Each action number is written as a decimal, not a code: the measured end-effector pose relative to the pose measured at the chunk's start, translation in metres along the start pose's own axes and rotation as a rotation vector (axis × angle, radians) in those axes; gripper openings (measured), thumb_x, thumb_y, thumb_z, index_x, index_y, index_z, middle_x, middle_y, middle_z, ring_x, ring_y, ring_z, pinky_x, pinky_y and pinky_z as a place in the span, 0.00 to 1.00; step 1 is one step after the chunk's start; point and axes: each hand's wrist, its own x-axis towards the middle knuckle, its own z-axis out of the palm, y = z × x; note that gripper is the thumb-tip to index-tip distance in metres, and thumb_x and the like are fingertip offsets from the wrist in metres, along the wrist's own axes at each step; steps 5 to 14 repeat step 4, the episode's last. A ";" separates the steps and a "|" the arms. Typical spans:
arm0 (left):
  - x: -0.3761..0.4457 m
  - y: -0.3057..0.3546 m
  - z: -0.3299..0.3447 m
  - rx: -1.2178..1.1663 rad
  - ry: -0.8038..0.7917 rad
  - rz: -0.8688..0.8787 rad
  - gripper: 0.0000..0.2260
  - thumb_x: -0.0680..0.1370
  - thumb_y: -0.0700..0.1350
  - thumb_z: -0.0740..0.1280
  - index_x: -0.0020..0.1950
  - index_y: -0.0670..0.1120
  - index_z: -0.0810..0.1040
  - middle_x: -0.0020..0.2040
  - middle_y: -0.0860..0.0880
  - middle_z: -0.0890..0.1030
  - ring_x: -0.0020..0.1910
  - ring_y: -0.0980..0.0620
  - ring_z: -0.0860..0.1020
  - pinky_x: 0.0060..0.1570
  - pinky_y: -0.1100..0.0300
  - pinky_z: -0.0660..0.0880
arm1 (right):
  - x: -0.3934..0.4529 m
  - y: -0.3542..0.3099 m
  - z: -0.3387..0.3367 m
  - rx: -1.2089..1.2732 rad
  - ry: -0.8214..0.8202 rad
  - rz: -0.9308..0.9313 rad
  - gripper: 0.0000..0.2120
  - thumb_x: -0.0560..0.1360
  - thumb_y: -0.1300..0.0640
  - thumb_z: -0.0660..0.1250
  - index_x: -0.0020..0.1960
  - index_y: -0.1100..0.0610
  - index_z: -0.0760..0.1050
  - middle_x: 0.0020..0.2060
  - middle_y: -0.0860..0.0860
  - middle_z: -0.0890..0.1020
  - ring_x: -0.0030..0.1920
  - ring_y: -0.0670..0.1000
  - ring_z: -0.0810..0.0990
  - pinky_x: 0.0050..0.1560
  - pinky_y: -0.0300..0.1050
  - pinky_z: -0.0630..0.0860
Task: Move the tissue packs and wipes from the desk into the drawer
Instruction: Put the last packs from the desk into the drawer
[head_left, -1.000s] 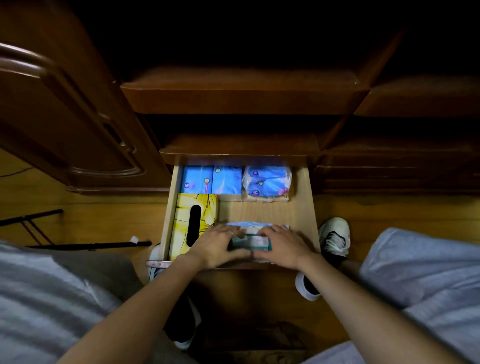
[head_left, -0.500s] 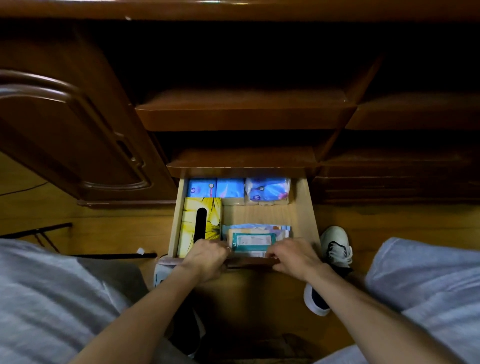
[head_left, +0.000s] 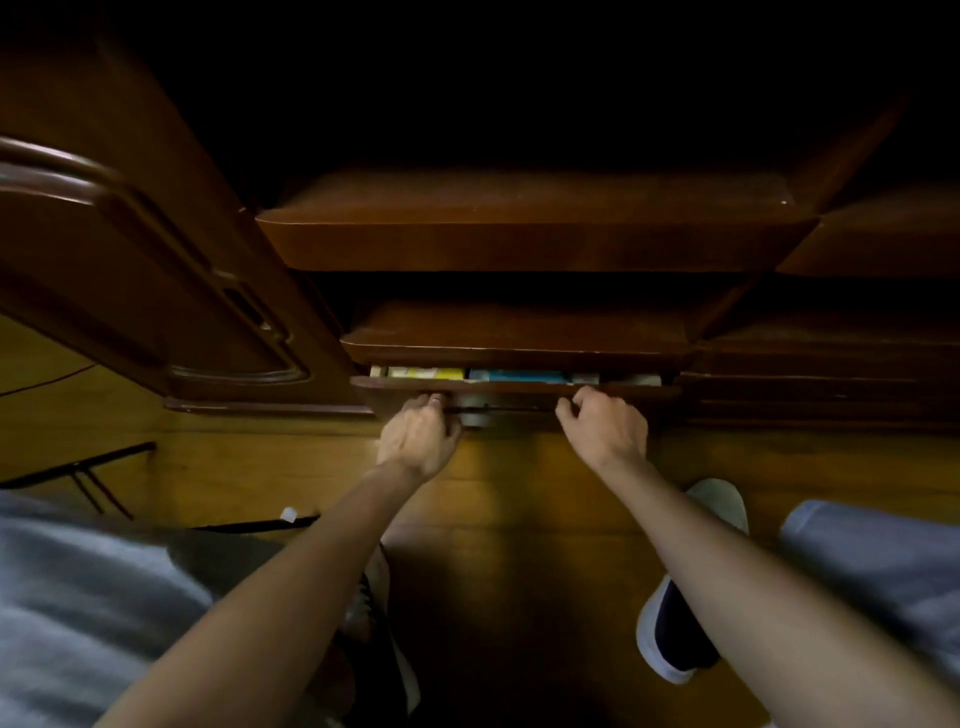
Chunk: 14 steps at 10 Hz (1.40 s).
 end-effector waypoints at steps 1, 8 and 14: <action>0.024 -0.002 0.004 -0.001 0.006 0.007 0.22 0.79 0.50 0.66 0.71 0.44 0.70 0.63 0.43 0.77 0.64 0.43 0.74 0.65 0.51 0.72 | 0.019 0.001 0.008 0.016 0.000 -0.047 0.16 0.82 0.45 0.61 0.65 0.51 0.75 0.54 0.50 0.84 0.59 0.53 0.79 0.43 0.46 0.78; 0.012 -0.006 -0.013 0.067 -0.089 0.071 0.34 0.78 0.52 0.67 0.80 0.46 0.57 0.74 0.45 0.66 0.73 0.44 0.66 0.69 0.47 0.68 | 0.004 0.002 0.007 0.120 -0.157 -0.099 0.21 0.80 0.48 0.66 0.72 0.48 0.70 0.69 0.49 0.75 0.67 0.52 0.73 0.64 0.50 0.74; 0.012 -0.006 -0.013 0.067 -0.089 0.071 0.34 0.78 0.52 0.67 0.80 0.46 0.57 0.74 0.45 0.66 0.73 0.44 0.66 0.69 0.47 0.68 | 0.004 0.002 0.007 0.120 -0.157 -0.099 0.21 0.80 0.48 0.66 0.72 0.48 0.70 0.69 0.49 0.75 0.67 0.52 0.73 0.64 0.50 0.74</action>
